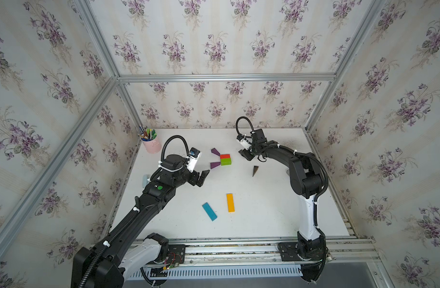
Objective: Assemble a small pinwheel with building blocks
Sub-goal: Place the building block at the center of the board.
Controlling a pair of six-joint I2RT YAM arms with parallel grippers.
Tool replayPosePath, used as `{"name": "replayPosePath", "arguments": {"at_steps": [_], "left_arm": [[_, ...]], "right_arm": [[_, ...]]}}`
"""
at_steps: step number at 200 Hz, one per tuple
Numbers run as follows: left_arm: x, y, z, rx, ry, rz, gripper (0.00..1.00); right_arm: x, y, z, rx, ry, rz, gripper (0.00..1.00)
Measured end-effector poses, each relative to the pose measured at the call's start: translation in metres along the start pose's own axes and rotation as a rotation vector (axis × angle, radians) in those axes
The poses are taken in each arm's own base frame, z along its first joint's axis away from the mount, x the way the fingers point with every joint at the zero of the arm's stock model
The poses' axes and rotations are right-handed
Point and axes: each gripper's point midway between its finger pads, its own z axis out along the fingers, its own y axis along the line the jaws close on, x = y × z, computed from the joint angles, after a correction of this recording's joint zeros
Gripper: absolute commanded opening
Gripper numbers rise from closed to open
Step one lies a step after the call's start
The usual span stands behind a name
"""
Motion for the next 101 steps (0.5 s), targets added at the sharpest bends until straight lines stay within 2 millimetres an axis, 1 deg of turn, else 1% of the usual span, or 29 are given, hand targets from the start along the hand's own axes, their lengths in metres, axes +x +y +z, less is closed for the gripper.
{"name": "replayPosePath", "arguments": {"at_steps": [19,54,87,101], "left_arm": [[0.001,-0.006,-0.002,0.027,-0.014,0.005,0.99],[-0.002,-0.012,-0.001,0.066,-0.031,0.007,1.00],[-0.004,-0.013,-0.001,0.072,-0.040,0.009,0.99],[-0.006,-0.013,-0.002,0.071,-0.048,0.011,1.00]], "right_arm": [[0.004,-0.005,0.001,0.006,-0.001,0.024,0.46],[0.006,-0.012,0.001,0.003,-0.004,0.038,0.39],[0.010,-0.002,0.008,-0.041,0.005,0.038,0.35],[0.009,-0.001,0.009,-0.049,-0.004,0.037,0.33]]}}
